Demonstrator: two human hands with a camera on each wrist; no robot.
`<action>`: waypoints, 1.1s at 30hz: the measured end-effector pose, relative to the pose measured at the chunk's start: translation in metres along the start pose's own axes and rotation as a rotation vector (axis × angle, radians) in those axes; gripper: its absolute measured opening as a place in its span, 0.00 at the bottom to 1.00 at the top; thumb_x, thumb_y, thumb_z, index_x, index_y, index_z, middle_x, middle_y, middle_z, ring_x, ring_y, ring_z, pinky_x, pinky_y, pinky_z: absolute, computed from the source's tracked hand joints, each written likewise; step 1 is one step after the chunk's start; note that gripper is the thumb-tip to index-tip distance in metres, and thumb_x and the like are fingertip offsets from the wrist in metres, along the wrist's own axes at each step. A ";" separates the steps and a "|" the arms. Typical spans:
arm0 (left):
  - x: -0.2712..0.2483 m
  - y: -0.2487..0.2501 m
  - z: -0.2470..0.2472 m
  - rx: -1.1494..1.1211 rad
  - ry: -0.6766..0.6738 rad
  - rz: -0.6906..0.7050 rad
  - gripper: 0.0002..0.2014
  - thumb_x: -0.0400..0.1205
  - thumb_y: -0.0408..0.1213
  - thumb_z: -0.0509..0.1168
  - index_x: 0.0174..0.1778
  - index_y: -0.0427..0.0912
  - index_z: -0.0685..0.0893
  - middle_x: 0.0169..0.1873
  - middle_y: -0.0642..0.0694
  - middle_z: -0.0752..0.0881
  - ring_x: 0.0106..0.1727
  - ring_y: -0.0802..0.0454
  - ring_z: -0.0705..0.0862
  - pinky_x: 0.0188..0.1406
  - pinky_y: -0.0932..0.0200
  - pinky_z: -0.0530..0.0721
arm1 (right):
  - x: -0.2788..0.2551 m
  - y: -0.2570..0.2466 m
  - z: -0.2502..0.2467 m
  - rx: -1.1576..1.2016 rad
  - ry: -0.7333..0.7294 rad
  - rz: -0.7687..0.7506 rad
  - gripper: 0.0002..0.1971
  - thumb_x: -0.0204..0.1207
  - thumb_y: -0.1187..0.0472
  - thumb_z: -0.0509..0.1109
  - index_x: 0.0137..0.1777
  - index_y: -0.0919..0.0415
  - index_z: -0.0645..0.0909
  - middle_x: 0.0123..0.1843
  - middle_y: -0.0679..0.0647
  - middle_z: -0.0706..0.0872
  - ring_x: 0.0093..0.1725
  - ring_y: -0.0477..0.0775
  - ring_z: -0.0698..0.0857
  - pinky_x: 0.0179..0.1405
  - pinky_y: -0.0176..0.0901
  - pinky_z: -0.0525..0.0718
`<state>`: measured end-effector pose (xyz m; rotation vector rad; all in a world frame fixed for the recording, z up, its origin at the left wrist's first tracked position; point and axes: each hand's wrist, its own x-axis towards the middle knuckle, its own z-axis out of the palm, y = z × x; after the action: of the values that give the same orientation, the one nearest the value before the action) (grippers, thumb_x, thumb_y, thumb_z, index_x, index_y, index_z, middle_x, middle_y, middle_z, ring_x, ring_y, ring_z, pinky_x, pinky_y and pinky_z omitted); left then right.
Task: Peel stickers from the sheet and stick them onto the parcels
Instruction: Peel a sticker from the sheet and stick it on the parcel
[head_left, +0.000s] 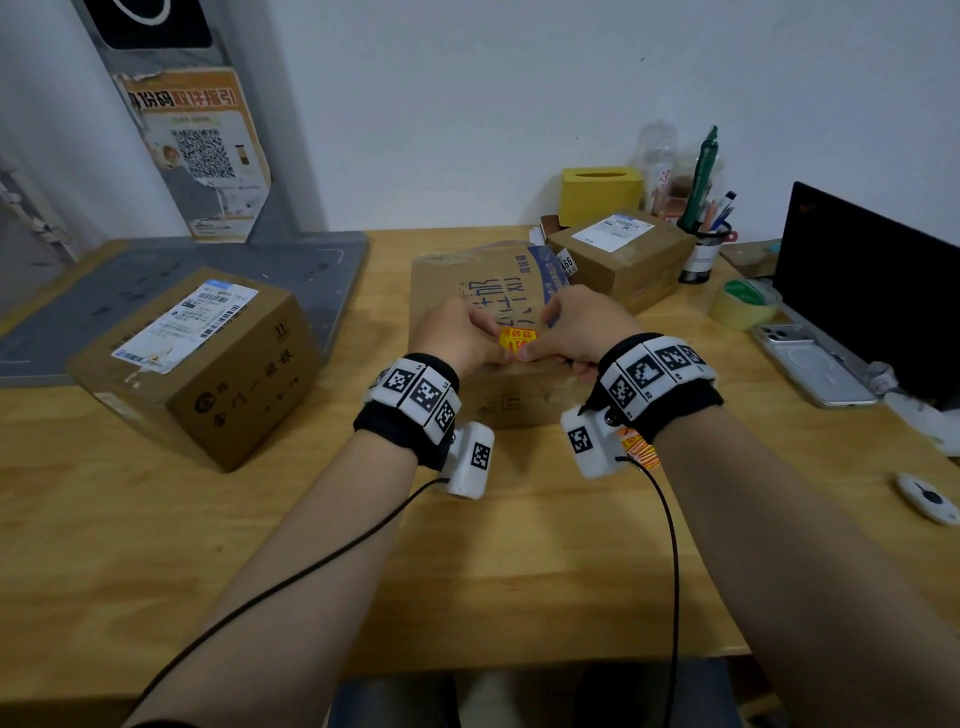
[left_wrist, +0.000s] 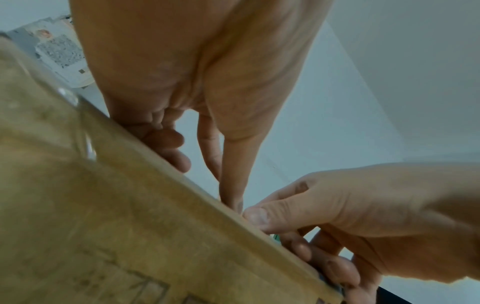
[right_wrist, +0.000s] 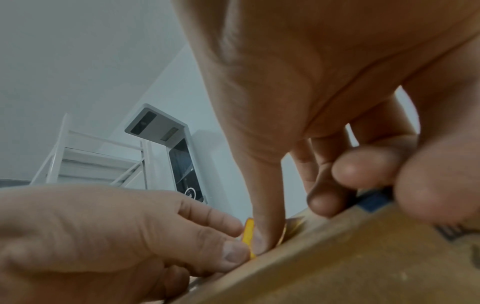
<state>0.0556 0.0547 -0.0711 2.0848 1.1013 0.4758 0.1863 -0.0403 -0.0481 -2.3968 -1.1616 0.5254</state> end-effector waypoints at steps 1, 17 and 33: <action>0.000 -0.001 0.000 -0.004 0.000 -0.004 0.13 0.67 0.37 0.84 0.34 0.51 0.84 0.41 0.57 0.84 0.55 0.51 0.85 0.59 0.51 0.85 | 0.001 0.001 0.000 0.008 0.000 -0.002 0.27 0.68 0.47 0.85 0.61 0.62 0.83 0.37 0.58 0.90 0.30 0.56 0.85 0.45 0.58 0.92; 0.002 -0.009 0.000 -0.085 -0.060 0.013 0.08 0.71 0.35 0.82 0.37 0.52 0.91 0.46 0.57 0.86 0.56 0.55 0.82 0.56 0.58 0.78 | 0.006 0.025 0.009 0.042 0.139 -0.116 0.07 0.69 0.52 0.85 0.39 0.43 0.88 0.52 0.45 0.85 0.58 0.53 0.85 0.53 0.51 0.85; 0.004 -0.009 0.000 -0.103 -0.052 -0.023 0.10 0.72 0.36 0.82 0.48 0.49 0.93 0.54 0.52 0.88 0.59 0.53 0.82 0.62 0.56 0.80 | -0.001 0.033 0.021 -0.161 0.160 -0.151 0.14 0.83 0.40 0.69 0.66 0.32 0.86 0.85 0.47 0.65 0.77 0.63 0.63 0.76 0.64 0.66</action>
<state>0.0529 0.0611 -0.0782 1.9819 1.0479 0.4553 0.1963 -0.0559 -0.0830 -2.4067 -1.3430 0.1939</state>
